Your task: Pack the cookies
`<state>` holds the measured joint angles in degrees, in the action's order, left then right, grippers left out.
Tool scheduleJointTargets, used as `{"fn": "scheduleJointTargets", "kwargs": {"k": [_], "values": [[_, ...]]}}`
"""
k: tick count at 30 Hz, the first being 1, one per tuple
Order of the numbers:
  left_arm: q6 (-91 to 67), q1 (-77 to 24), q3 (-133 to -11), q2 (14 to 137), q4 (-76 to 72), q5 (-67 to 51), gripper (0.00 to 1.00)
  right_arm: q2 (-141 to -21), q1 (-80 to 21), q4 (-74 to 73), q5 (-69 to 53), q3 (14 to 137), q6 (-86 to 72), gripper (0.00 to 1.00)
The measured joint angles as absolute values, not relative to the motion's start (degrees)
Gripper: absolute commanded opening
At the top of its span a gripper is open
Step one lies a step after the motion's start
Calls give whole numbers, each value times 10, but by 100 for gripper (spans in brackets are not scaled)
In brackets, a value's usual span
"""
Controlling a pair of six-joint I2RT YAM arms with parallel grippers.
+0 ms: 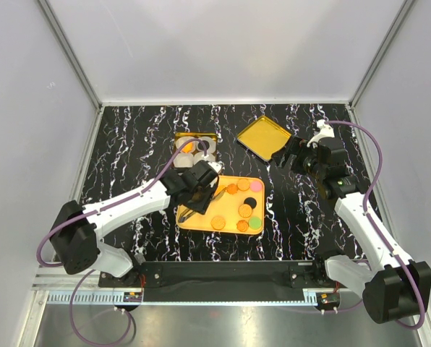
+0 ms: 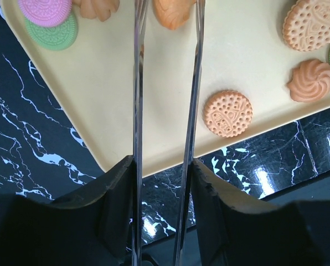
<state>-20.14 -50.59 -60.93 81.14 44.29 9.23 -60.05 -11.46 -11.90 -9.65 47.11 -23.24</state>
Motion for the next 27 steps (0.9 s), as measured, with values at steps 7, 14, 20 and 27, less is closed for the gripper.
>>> {"fn": "scheduleJointTargets", "kwargs": {"k": [7, 14, 20, 27], "values": [[-199, -506, -610, 810, 445, 93, 40, -601, -115, -119, -96, 471, -232, 100], [-198, -506, -633, 785, 476, 99, 40, -601, -115, -119, -96, 471, -232, 100], [-197, -506, -655, 757, 493, 100, 40, -601, -115, -119, -96, 471, -232, 100], [-195, -494, -686, 739, 512, 103, 40, -601, -115, -119, -97, 471, -231, 100]]}}
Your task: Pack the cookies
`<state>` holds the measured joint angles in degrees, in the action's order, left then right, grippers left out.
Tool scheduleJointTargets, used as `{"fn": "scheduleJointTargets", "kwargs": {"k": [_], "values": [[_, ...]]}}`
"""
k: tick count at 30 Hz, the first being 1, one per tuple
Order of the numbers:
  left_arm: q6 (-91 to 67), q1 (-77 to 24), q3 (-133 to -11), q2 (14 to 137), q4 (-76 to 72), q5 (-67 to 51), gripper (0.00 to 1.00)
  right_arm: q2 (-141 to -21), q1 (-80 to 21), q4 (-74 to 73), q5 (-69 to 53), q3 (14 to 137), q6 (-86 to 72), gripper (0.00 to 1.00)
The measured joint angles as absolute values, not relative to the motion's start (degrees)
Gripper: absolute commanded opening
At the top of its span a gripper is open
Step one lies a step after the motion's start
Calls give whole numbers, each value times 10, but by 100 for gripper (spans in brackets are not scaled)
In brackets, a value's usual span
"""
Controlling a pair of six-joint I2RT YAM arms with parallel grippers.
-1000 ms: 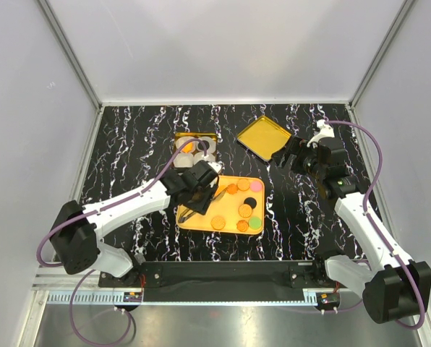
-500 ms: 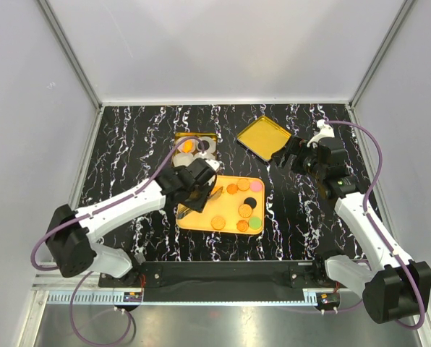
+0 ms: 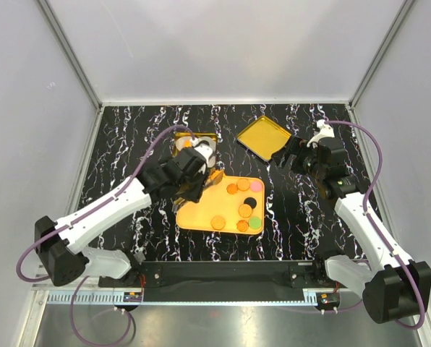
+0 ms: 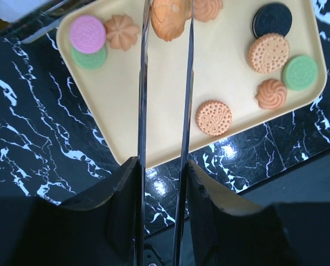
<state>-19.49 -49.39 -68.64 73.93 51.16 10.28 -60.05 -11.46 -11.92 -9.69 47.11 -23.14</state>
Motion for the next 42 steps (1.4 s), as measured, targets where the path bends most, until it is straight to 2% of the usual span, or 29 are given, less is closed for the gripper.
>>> {"fn": "scheduleJointTargets", "kwargs": {"k": [10, 16, 23, 42], "values": [[-168, -342, -739, 753, 504, 106, 40, -601, -115, -119, -98, 471, -232, 100], [-158, -292, -740, 811, 492, 109, 40, -601, -115, -119, -102, 471, -232, 100], [-152, -260, -740, 856, 477, 101, 41, -601, -115, -119, -102, 471, -232, 100], [-150, -249, -721, 861, 463, 92, 43, -600, -115, -119, -102, 471, -232, 100]]}}
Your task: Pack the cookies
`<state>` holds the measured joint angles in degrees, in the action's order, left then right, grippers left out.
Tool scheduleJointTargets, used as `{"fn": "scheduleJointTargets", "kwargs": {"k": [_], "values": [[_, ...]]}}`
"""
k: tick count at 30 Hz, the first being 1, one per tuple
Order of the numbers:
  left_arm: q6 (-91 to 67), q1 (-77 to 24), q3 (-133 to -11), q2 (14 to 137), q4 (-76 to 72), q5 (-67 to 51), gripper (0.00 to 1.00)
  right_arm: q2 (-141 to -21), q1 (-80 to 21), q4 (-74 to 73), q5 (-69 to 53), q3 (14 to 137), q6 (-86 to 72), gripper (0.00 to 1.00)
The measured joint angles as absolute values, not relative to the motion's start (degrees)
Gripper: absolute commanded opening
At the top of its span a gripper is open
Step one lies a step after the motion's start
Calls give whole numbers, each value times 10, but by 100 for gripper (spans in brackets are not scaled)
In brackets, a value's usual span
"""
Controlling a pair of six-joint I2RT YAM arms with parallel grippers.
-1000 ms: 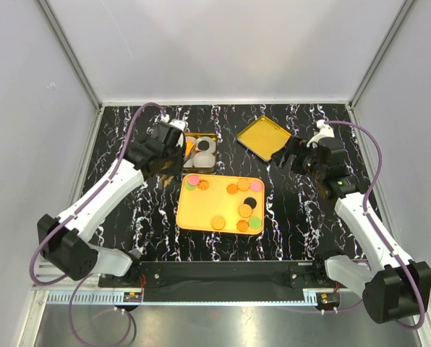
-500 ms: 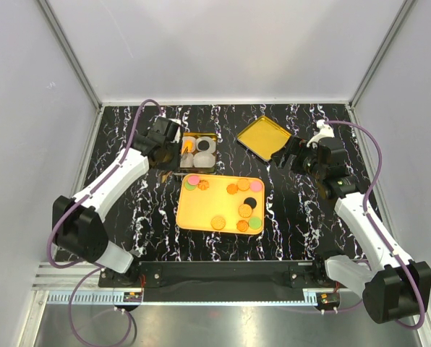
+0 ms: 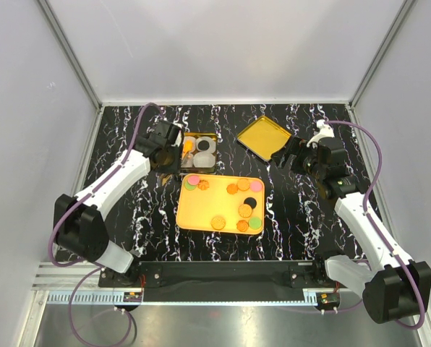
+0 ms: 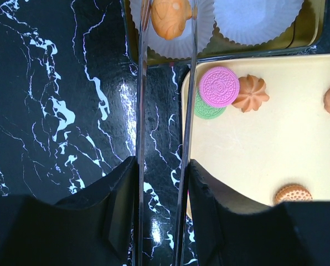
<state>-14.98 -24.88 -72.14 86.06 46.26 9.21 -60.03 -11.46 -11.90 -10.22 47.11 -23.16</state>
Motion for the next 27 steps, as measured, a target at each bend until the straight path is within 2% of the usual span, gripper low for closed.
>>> {"fn": "scheduleJointTargets", "kwargs": {"k": [4, 6, 20, 27], "values": [[-150, -249, -717, 860, 464, 92, 44, -600, -115, -119, -102, 471, -232, 100], [-150, -249, -717, 857, 464, 91, 49, -600, -115, -119, -102, 471, -232, 100], [-150, -249, -716, 822, 468, 82, 47, -600, -115, -119, -102, 471, -232, 100], [-152, -308, -716, 775, 484, 77, 47, -600, -115, -119, -102, 471, -232, 100]]}}
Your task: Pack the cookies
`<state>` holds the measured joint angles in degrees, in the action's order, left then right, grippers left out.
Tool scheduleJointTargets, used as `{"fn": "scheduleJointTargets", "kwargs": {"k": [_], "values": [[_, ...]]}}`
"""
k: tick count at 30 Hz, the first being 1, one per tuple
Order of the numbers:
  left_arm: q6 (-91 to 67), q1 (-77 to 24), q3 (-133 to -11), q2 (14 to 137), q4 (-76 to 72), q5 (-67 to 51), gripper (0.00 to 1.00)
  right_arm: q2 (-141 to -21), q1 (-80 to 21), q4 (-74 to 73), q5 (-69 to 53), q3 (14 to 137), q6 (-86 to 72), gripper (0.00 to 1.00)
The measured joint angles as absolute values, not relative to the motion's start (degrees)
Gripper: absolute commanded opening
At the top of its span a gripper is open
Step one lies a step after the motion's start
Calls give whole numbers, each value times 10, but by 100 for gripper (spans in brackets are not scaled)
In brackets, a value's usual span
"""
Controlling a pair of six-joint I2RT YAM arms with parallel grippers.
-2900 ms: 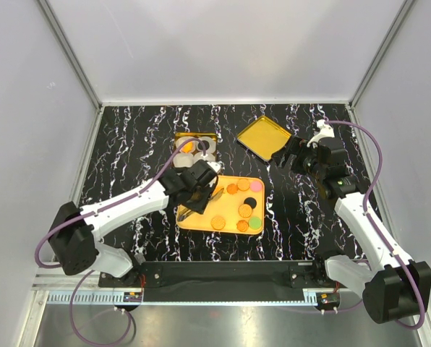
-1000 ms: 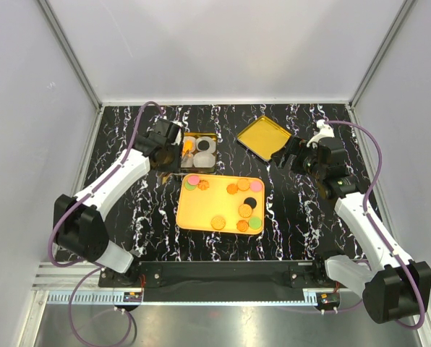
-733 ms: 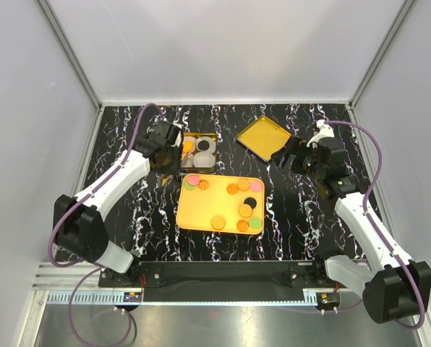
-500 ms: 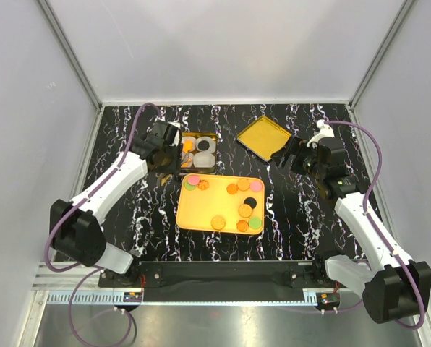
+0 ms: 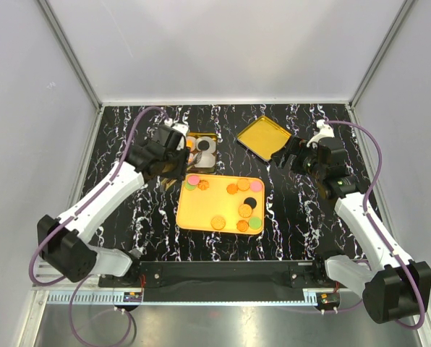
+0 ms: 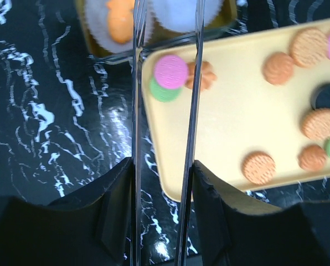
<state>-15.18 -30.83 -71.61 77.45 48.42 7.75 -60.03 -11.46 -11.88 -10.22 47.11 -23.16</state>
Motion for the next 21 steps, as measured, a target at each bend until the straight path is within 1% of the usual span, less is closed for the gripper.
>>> {"fn": "scheduleJointTargets", "kwargs": {"k": [6, 12, 16, 21], "values": [[-174, -411, -711, 746, 489, 80, 48, -601, -115, -119, -102, 471, -232, 100], [-212, -526, -687, 745, 488, 79, 49, -601, -115, -119, -102, 471, -232, 100], [-236, -584, -688, 767, 476, 81, 50, -603, -115, -119, -102, 471, -232, 100], [-251, -635, -693, 831, 470, 88, 52, -604, -115, -119, -102, 471, -231, 100]]}}
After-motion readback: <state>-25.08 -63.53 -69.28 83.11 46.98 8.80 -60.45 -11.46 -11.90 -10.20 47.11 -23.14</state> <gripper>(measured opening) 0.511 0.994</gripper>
